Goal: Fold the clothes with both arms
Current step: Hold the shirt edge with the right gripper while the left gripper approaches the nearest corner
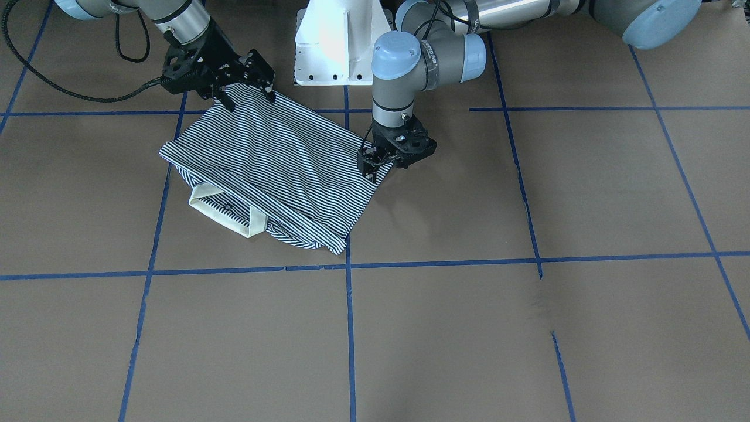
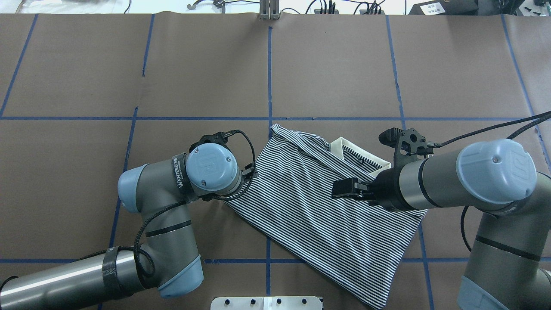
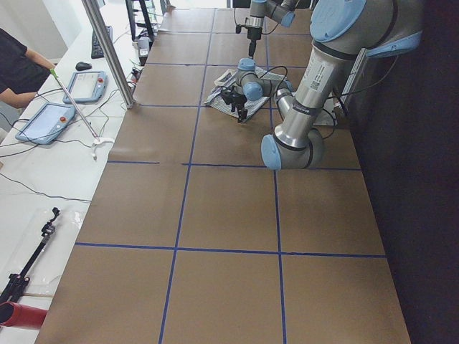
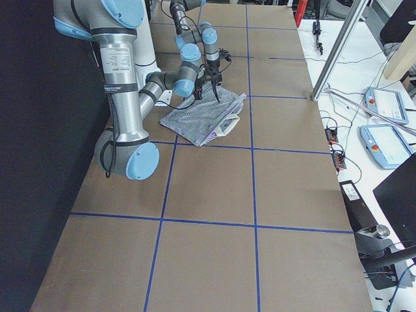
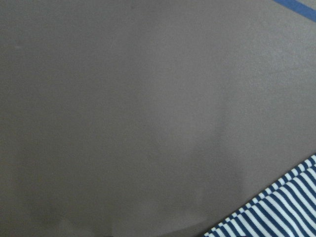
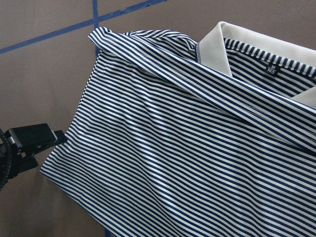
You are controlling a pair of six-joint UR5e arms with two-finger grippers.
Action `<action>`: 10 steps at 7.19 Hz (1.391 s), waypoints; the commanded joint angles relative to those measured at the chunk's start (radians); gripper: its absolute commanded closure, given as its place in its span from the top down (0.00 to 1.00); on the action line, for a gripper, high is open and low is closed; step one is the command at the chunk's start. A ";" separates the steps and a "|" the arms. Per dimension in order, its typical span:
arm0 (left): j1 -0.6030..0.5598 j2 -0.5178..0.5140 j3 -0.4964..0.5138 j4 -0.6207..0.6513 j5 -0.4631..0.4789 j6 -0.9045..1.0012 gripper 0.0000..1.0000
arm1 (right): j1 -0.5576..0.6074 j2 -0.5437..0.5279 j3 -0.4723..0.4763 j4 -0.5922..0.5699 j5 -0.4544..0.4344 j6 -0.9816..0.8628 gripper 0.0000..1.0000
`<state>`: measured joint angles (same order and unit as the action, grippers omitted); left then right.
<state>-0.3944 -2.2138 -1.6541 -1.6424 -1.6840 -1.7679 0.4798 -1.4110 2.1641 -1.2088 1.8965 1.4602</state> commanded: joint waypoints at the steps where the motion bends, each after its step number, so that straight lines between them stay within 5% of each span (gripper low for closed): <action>1: 0.002 0.016 -0.030 0.032 0.000 -0.001 0.86 | 0.002 0.000 0.000 0.000 0.003 0.000 1.00; 6: 0.026 0.002 -0.021 0.026 -0.005 -0.016 0.86 | 0.022 -0.009 -0.001 -0.002 0.012 0.000 1.00; 7: 0.028 0.002 -0.015 0.024 -0.003 -0.016 0.78 | 0.025 -0.012 -0.001 -0.003 0.012 0.000 1.00; 8: 0.028 0.002 -0.018 0.026 -0.003 -0.016 0.53 | 0.025 -0.011 -0.001 -0.003 0.012 0.000 1.00; 9: 0.028 0.002 -0.023 0.027 -0.002 -0.016 0.10 | 0.025 -0.011 0.000 -0.003 0.012 0.000 1.00; 10: 0.028 0.002 -0.029 0.029 -0.002 -0.013 0.00 | 0.025 -0.009 0.000 -0.003 0.012 0.000 1.00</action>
<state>-0.3668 -2.2119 -1.6766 -1.6155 -1.6865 -1.7833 0.5043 -1.4217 2.1636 -1.2118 1.9083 1.4603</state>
